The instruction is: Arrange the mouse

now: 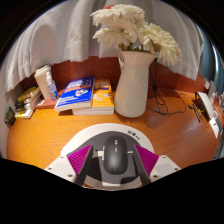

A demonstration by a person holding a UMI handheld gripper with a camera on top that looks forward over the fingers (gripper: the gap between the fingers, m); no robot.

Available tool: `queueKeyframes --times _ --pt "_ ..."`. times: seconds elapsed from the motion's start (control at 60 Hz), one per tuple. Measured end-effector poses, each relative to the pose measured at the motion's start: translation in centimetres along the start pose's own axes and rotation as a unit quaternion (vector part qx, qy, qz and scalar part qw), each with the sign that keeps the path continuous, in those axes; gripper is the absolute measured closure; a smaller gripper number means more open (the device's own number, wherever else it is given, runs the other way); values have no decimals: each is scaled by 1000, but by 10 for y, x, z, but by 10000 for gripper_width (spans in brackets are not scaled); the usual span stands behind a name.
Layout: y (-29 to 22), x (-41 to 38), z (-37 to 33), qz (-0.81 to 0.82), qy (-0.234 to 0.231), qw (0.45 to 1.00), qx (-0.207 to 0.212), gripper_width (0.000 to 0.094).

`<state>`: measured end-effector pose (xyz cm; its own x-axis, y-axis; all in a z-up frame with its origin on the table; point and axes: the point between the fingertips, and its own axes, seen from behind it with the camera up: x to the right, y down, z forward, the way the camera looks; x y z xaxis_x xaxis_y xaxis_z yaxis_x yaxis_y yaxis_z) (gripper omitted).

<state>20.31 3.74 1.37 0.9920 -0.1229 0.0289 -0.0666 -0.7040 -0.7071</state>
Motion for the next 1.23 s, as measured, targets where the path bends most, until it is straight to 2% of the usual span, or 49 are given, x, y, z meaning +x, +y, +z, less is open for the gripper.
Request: queueKeyframes --times 0.233,0.333,0.6,0.9,1.233 --pt "-22 -49 -107 16 8 998 66 146" --pt "-19 -89 -157 11 -4 995 99 145" --pt "23 -196 -251 13 -58 986 155 137" --pt "54 -281 -284 5 -115 973 202 137" --pt "77 -289 -272 -16 -91 977 194 140"
